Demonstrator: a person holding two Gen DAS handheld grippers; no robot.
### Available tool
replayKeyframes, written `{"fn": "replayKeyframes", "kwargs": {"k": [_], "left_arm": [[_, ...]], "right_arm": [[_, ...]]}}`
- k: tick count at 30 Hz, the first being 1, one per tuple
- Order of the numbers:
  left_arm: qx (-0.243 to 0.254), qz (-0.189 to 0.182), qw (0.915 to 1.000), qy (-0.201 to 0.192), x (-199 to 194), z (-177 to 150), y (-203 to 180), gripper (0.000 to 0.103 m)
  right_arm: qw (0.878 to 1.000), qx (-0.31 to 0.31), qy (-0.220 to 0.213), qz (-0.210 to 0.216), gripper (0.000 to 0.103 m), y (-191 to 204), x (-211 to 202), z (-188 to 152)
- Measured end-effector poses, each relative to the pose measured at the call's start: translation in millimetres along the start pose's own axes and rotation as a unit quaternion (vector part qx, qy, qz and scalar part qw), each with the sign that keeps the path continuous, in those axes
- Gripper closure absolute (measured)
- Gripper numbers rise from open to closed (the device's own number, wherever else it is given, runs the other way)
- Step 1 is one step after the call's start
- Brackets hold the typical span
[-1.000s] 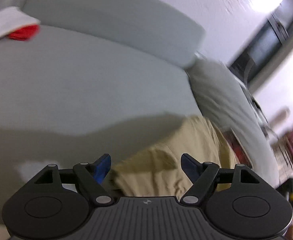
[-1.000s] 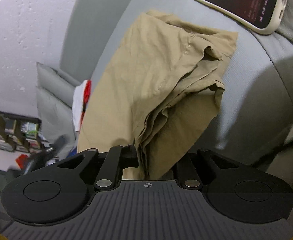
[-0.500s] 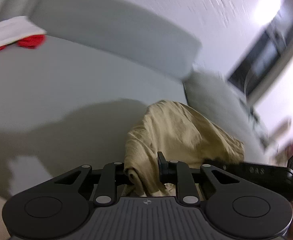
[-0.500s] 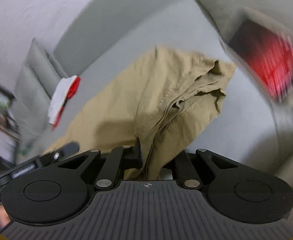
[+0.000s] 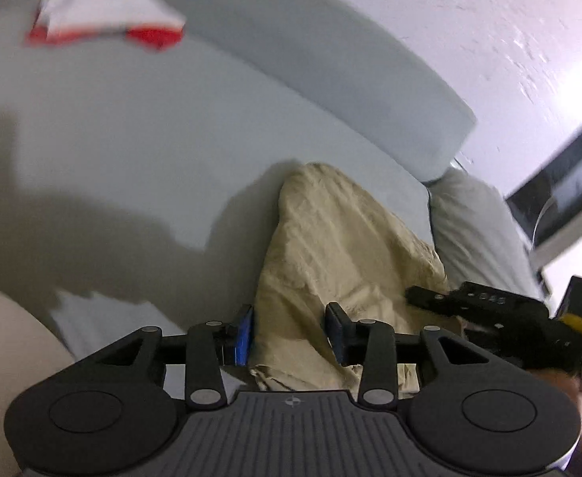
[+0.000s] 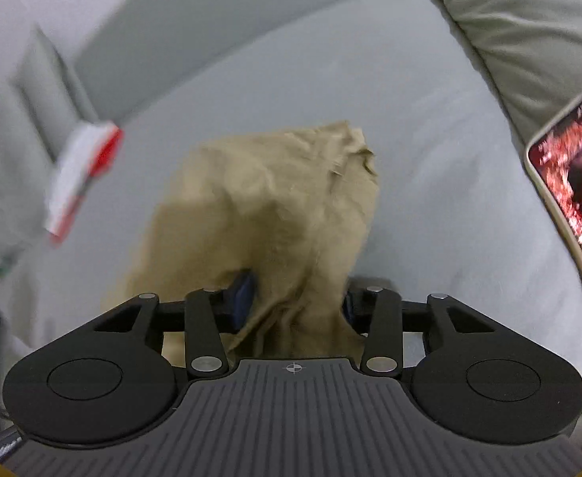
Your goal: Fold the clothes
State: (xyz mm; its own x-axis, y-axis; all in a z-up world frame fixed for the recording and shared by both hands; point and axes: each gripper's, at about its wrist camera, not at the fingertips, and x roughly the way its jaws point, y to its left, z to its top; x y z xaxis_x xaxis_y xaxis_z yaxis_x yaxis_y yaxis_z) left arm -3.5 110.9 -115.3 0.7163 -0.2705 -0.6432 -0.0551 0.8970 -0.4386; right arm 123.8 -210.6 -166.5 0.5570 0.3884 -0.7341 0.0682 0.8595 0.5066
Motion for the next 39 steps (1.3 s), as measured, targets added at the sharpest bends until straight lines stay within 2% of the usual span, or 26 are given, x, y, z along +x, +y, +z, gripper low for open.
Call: {"fn": "replayKeyframes", "kwargs": {"k": [2, 4, 6, 7, 8, 9, 10, 11, 12, 15, 16, 18, 19, 20, 23, 24, 26, 29, 32, 33, 34, 35, 36, 39], "left_arm": [[0.028, 0.011, 0.9991, -0.031, -18, 3, -1, 0.066], [0.042, 0.009, 0.9971, -0.062, -31, 8, 0, 0.067], [0.059, -0.013, 0.9951, -0.079, -31, 11, -8, 0.070], [0.075, -0.023, 0.9940, -0.077, -22, 12, -19, 0.077], [0.091, -0.034, 0.9926, -0.073, -11, 14, -32, 0.083], [0.114, -0.038, 0.9906, -0.065, -2, 13, -41, 0.083], [0.144, -0.035, 0.9878, -0.049, 9, 9, -49, 0.091], [0.169, -0.028, 0.9850, -0.024, 22, 1, -54, 0.099], [0.192, -0.021, 0.9811, 0.003, 35, -7, -59, 0.100], [0.238, -0.003, 0.9709, 0.023, 40, -27, -61, 0.102], [0.253, 0.003, 0.9670, 0.029, 42, -33, -62, 0.103], [0.282, 0.015, 0.9583, 0.041, 44, -46, -63, 0.103], [0.275, 0.011, 0.9601, 0.047, 44, -43, -58, 0.103], [0.264, 0.004, 0.9630, 0.052, 45, -39, -53, 0.103], [0.237, -0.009, 0.9693, 0.064, 42, -27, -51, 0.103], [0.233, -0.017, 0.9707, 0.055, 36, -22, -54, 0.103], [0.226, -0.034, 0.9730, 0.034, 23, -12, -62, 0.097], [0.214, -0.060, 0.9749, 0.003, 3, 4, -73, 0.096], [0.248, -0.052, 0.9673, 0.014, 31, 4, -85, 0.097], [0.252, -0.049, 0.9656, 0.039, 45, 0, -85, 0.098], [0.255, -0.047, 0.9635, 0.067, 61, -5, -85, 0.100], [0.260, -0.046, 0.9611, 0.079, 70, -14, -83, 0.101], [0.272, -0.048, 0.9587, 0.069, 70, -24, -80, 0.101], [0.262, -0.052, 0.9612, 0.067, 72, -24, -76, 0.100]], "right_arm": [[1.000, 0.010, -0.015, -0.008, 0.057, -8, -15, -7], [0.999, 0.019, -0.030, -0.024, 0.043, -14, -31, -13], [0.998, 0.028, -0.041, -0.045, 0.043, -15, -50, -19], [0.997, 0.025, -0.053, -0.056, 0.046, -12, -59, -22], [0.995, 0.019, -0.069, -0.069, 0.050, -8, -68, -25], [0.994, 0.002, -0.086, -0.074, 0.059, -1, -76, -29], [0.991, -0.021, -0.106, -0.073, 0.073, 7, -83, -34], [0.990, -0.049, -0.119, -0.065, 0.078, 17, -86, -38], [0.987, -0.081, -0.127, -0.051, 0.080, 29, -87, -42], [0.971, -0.210, -0.111, -0.021, 0.080, 61, -73, -63], [0.963, -0.250, -0.095, -0.030, 0.081, 66, -65, -73], [0.941, -0.324, -0.053, -0.076, 0.081, 70, -48, -97], [0.933, -0.344, -0.051, -0.090, 0.081, 69, -45, -109], [0.931, -0.347, -0.059, -0.096, 0.081, 64, -50, -117], [0.940, -0.323, -0.044, -0.103, 0.081, 62, -64, -115], [0.944, -0.312, -0.035, -0.104, 0.080, 62, -68, -111], [0.954, -0.282, -0.044, -0.087, 0.077, 60, -83, -101], [0.958, -0.250, -0.122, -0.071, 0.074, 54, -108, -85], [0.960, -0.210, -0.173, -0.064, 0.085, 47, -106, -58], [0.965, -0.187, -0.175, -0.051, 0.087, 43, -99, -47], [0.973, -0.155, -0.167, -0.028, 0.087, 37, -89, -36], [0.981, -0.120, -0.155, -0.001, 0.087, 30, -78, -24], [0.985, -0.098, -0.137, 0.028, 0.087, 26, -65, -15], [0.989, -0.053, -0.068, 0.119, 0.087, 15, -23, 8]]}}
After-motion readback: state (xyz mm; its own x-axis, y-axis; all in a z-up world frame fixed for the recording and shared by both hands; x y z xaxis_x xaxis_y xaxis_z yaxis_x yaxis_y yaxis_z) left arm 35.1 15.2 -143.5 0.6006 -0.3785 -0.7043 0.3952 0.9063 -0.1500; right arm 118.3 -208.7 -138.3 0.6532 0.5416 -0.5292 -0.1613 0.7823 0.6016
